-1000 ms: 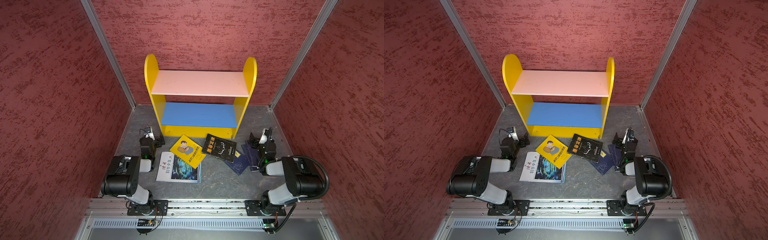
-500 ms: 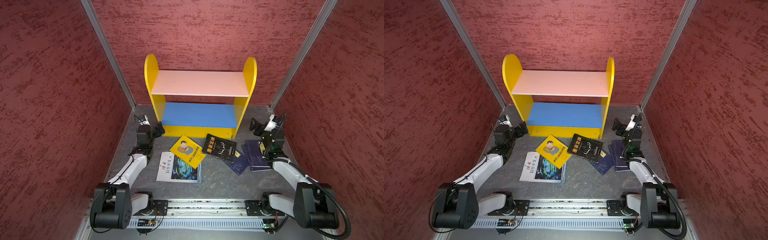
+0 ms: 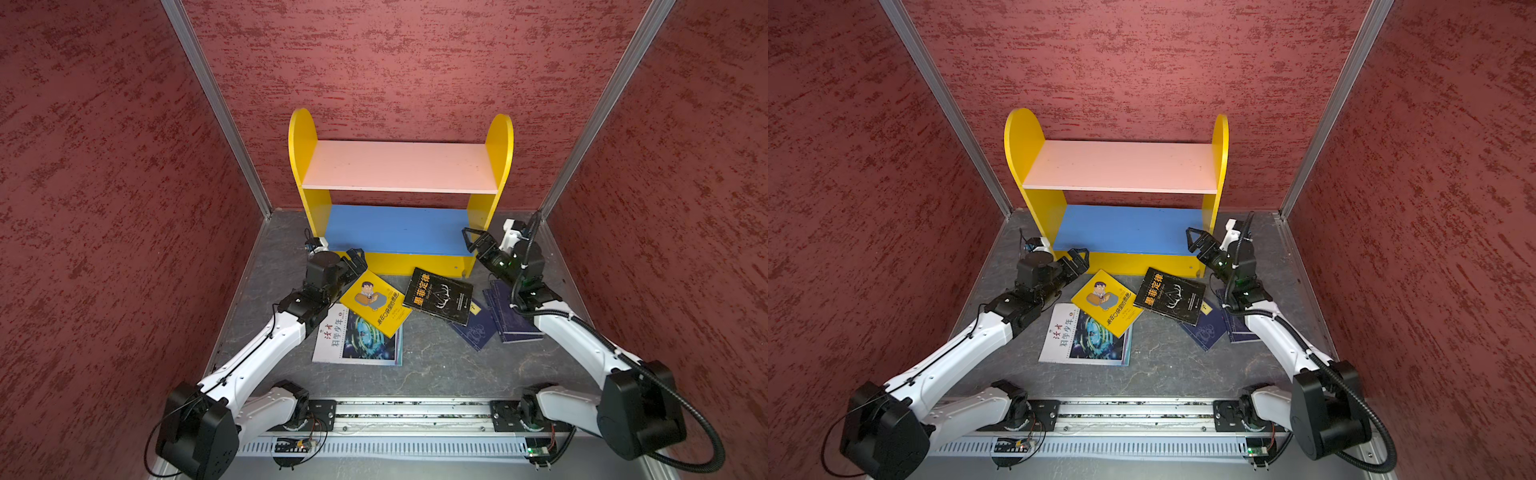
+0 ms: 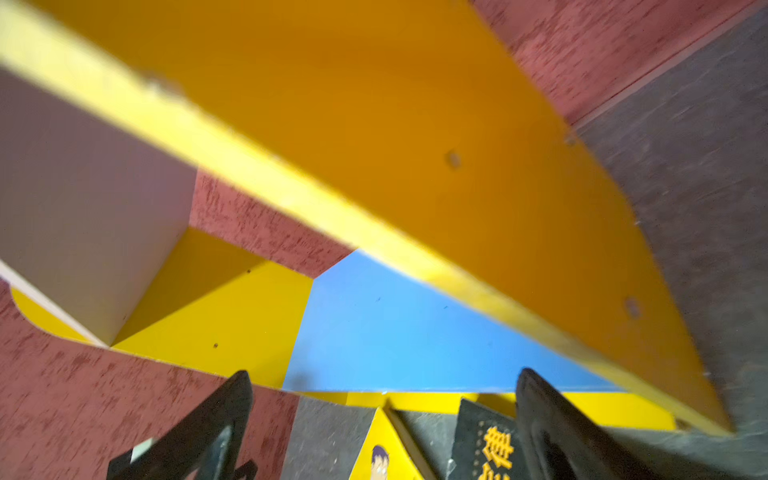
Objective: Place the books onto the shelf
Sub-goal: 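Reach both grippers forward toward the yellow cartoon book near the shelf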
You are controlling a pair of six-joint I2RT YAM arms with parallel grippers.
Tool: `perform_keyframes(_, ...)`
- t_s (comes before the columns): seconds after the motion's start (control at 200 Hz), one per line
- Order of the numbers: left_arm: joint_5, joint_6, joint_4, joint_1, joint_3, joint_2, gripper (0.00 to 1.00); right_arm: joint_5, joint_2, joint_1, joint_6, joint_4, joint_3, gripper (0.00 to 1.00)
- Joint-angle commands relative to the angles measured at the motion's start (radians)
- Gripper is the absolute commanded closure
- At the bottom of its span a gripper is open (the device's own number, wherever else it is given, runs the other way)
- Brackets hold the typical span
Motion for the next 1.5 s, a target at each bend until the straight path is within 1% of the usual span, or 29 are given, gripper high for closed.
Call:
perform_keyframes(0.0,-0.021,-0.063,-0.102,-0.058,0.089,-0.026,0.01,0.042,-0.015,0.073,-0.024,-0.045,0.112,0.01)
perform_keyframes(0.06,-0.052,-0.017,-0.107,-0.1,0.117,-0.038,0.01,0.007,-0.013,0.093,-0.044,0.021,0.12,0.01)
perform_keyframes(0.105,-0.048,0.013,-0.065,-0.116,0.114,-0.048,0.01,-0.019,-0.005,0.094,-0.008,0.134,0.098,0.01)
perform_keyframes(0.14,-0.027,0.016,0.002,-0.116,0.092,-0.053,0.01,-0.036,0.004,0.092,0.028,0.183,0.081,0.01)
perform_keyframes(0.195,-0.014,-0.022,0.149,-0.117,0.031,-0.054,0.0,-0.046,0.011,0.089,0.046,0.157,0.096,0.01)
perform_keyframes(0.245,0.05,0.0,0.297,-0.112,-0.025,-0.056,0.01,-0.057,0.021,0.09,0.037,0.111,0.133,0.01)
perform_keyframes(0.296,0.084,0.013,0.349,-0.104,-0.05,-0.072,0.01,-0.088,0.036,0.088,0.03,0.116,0.149,0.01)
perform_keyframes(0.371,0.097,-0.013,0.277,-0.068,-0.043,-0.105,0.01,-0.119,0.059,0.09,0.038,0.171,0.136,0.01)
perform_keyframes(0.411,0.128,-0.027,0.25,-0.04,-0.044,-0.115,0.01,-0.116,0.073,0.09,0.045,0.156,0.138,0.01)
perform_keyframes(0.491,0.193,-0.046,0.232,0.009,-0.044,-0.118,0.01,-0.059,0.092,0.09,0.046,0.067,0.169,0.01)
perform_keyframes(0.661,0.216,-0.066,0.072,0.074,0.027,-0.062,0.0,0.053,0.125,0.093,0.023,-0.04,0.185,0.01)
perform_keyframes(0.701,0.252,-0.072,0.036,0.105,0.04,-0.04,0.01,0.072,0.134,0.094,0.004,-0.062,0.185,0.01)
perform_keyframes(0.807,0.377,-0.092,-0.046,0.224,0.066,0.019,0.01,0.122,0.175,0.104,-0.044,-0.139,0.206,0.01)
perform_keyframes(0.902,0.483,-0.093,-0.076,0.311,0.056,0.04,0.01,0.169,0.218,0.136,-0.094,-0.196,0.237,0.01)
perform_keyframes(1.012,0.551,-0.064,-0.096,0.373,0.025,0.041,0.01,0.256,0.288,0.203,-0.161,-0.245,0.275,0.01)
perform_keyframes(1.082,0.579,-0.062,-0.141,0.402,0.021,0.054,0.01,0.283,0.324,0.249,-0.189,-0.26,0.295,0.01)
perform_keyframes(1.127,0.591,-0.072,-0.175,0.41,0.025,0.063,0.0,0.278,0.349,0.27,-0.202,-0.263,0.308,0.01)
perform_keyframes(1.267,0.603,-0.106,-0.222,0.397,-0.002,0.064,0.01,0.191,0.42,0.317,-0.293,-0.286,0.354,0.01)
perform_keyframes(1.348,0.571,-0.12,-0.263,0.374,-0.028,0.042,0.01,0.165,0.442,0.338,-0.363,-0.306,0.37,0.01)
perform_keyframes(1.413,0.531,-0.168,-0.29,0.346,-0.058,0.017,0.01,0.148,0.448,0.347,-0.409,-0.33,0.381,0.01)
perform_keyframes(1.498,0.506,-0.249,-0.234,0.298,-0.127,-0.016,0.01,0.092,0.46,0.35,-0.476,-0.353,0.4,0.01)
